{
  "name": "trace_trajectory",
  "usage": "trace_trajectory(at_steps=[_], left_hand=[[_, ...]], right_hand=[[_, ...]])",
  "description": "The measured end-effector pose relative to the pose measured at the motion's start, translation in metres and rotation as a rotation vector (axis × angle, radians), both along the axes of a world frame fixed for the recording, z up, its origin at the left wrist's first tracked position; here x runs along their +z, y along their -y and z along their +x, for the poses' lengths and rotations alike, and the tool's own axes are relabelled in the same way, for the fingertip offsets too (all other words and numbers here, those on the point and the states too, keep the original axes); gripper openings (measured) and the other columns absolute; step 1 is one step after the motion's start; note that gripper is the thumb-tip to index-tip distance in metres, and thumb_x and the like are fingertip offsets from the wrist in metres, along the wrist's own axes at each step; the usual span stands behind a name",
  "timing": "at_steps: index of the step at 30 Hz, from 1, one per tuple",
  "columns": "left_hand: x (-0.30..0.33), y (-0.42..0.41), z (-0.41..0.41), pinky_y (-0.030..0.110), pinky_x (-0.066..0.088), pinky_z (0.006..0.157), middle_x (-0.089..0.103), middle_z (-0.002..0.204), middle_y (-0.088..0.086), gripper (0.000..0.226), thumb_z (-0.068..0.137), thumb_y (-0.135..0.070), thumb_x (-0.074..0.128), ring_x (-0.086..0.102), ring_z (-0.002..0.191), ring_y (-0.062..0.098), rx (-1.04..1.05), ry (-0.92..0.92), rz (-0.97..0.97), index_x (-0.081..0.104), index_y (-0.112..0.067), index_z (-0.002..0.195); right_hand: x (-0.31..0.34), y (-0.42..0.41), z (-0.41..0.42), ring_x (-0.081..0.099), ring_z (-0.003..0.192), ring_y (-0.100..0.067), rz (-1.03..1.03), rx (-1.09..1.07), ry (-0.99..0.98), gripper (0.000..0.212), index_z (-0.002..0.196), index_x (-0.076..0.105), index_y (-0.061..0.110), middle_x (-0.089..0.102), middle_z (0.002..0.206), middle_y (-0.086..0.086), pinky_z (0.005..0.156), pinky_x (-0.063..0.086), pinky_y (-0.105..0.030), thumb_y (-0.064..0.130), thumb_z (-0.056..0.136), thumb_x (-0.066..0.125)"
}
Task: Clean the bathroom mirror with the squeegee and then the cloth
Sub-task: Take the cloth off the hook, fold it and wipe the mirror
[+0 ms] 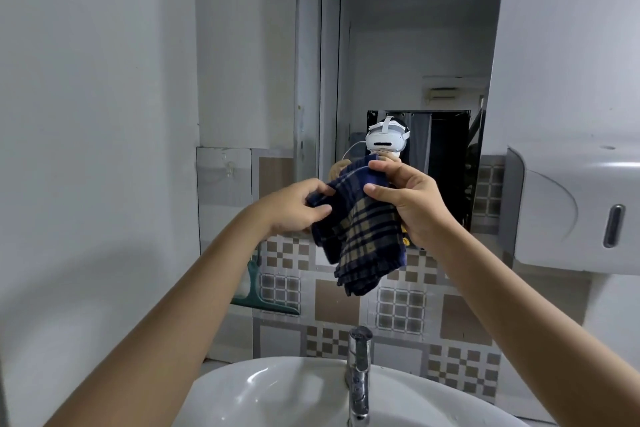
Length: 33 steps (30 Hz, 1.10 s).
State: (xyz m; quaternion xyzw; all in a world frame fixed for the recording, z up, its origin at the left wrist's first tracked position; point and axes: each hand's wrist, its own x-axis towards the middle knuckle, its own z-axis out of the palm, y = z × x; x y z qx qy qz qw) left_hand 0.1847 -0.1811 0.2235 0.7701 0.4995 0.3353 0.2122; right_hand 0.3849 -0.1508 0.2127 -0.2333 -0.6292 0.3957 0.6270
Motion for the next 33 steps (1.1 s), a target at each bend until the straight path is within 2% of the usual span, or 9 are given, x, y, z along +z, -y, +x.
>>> trace_trajectory(at_steps=[2, 4, 9, 14, 18, 23, 27, 30, 33], left_hand=[[0.003, 0.003, 0.003, 0.024, 0.051, 0.061, 0.065, 0.102, -0.003, 0.027, 0.097, -0.032, 0.043, 0.068, 0.088, 0.017, 0.010, -0.104, -0.100, 0.042, -0.033, 0.124], [0.001, 0.001, 0.004, 0.035, 0.054, 0.078, 0.068, 0.107, 0.000, 0.034, 0.097, -0.038, 0.040, 0.069, 0.090, 0.016, -0.004, -0.116, -0.158, 0.037, -0.038, 0.131], [-0.014, -0.011, 0.004, 0.054, 0.045, 0.095, 0.069, 0.110, 0.004, 0.041, 0.097, -0.040, 0.041, 0.068, 0.095, 0.020, -0.121, 0.103, -0.230, 0.029, -0.042, 0.136], [-0.029, -0.026, 0.006, 0.051, 0.048, 0.091, 0.069, 0.105, 0.007, 0.041, 0.097, -0.034, 0.044, 0.067, 0.100, 0.023, -0.286, 0.398, -0.262, 0.030, -0.040, 0.135], [-0.037, -0.036, 0.011, 0.029, 0.055, 0.066, 0.064, 0.111, 0.008, 0.036, 0.096, -0.016, 0.047, 0.068, 0.089, 0.018, -0.363, 0.735, -0.227, 0.045, -0.024, 0.131], [-0.035, -0.051, 0.005, 0.035, 0.055, 0.080, 0.058, 0.125, 0.017, 0.040, 0.085, -0.002, 0.060, 0.061, 0.107, 0.030, -0.335, 0.931, -0.131, 0.058, -0.022, 0.119], [-0.023, -0.048, -0.003, 0.031, 0.057, 0.077, 0.062, 0.116, 0.020, 0.049, 0.081, 0.008, 0.057, 0.065, 0.097, 0.026, -0.322, 0.984, -0.237, 0.053, -0.013, 0.126], [-0.018, -0.048, 0.000, 0.030, 0.057, 0.076, 0.062, 0.113, 0.015, 0.043, 0.079, 0.009, 0.060, 0.064, 0.097, 0.024, -0.235, 1.014, -0.077, 0.062, -0.011, 0.117], [-0.009, -0.049, 0.004, 0.029, 0.053, 0.088, 0.063, 0.116, 0.006, 0.040, 0.079, 0.003, 0.065, 0.062, 0.105, 0.017, -0.106, 0.801, 0.280, 0.065, -0.020, 0.112]], right_hand=[[-0.001, -0.002, -0.002, 0.070, 0.083, -0.012, -0.005, -0.017, 0.002, 0.032, 0.098, 0.072, 0.016, 0.076, 0.084, 0.011, 0.077, 0.059, -0.031, -0.008, 0.075, 0.073], [-0.001, -0.004, -0.003, 0.070, 0.083, -0.012, -0.012, -0.018, -0.003, 0.032, 0.097, 0.072, 0.016, 0.076, 0.083, 0.011, 0.079, 0.060, -0.032, -0.008, 0.076, 0.072], [0.002, -0.007, -0.005, 0.069, 0.081, -0.006, -0.022, 0.008, -0.022, 0.031, 0.098, 0.069, 0.014, 0.075, 0.080, 0.017, 0.076, 0.058, -0.027, -0.010, 0.079, 0.067], [0.004, -0.012, -0.004, 0.070, 0.084, -0.011, -0.062, 0.020, -0.072, 0.031, 0.099, 0.069, 0.013, 0.075, 0.087, 0.010, 0.069, 0.059, -0.025, -0.010, 0.079, 0.067], [0.005, -0.015, -0.001, 0.068, 0.090, -0.017, -0.087, 0.031, -0.084, 0.031, 0.103, 0.068, 0.013, 0.070, 0.103, -0.002, 0.072, 0.061, -0.029, -0.009, 0.081, 0.065], [0.004, -0.020, 0.007, 0.070, 0.097, -0.024, -0.051, -0.091, 0.047, 0.033, 0.104, 0.069, 0.011, 0.073, 0.106, 0.001, 0.076, 0.061, -0.040, -0.004, 0.075, 0.075], [0.002, -0.022, 0.010, 0.068, 0.101, -0.034, 0.060, -0.219, 0.135, 0.032, 0.093, 0.072, 0.017, 0.069, 0.112, -0.016, 0.084, 0.058, -0.046, -0.001, 0.068, 0.082], [0.003, -0.020, 0.007, 0.068, 0.100, -0.021, 0.138, -0.305, 0.174, 0.035, 0.091, 0.071, 0.023, 0.071, 0.103, -0.005, 0.088, 0.057, -0.045, 0.004, 0.065, 0.086], [0.004, -0.016, 0.001, 0.068, 0.100, -0.022, 0.124, -0.281, 0.135, 0.047, 0.105, 0.065, 0.012, 0.069, 0.112, -0.008, 0.083, 0.059, -0.042, 0.003, 0.064, 0.086]])
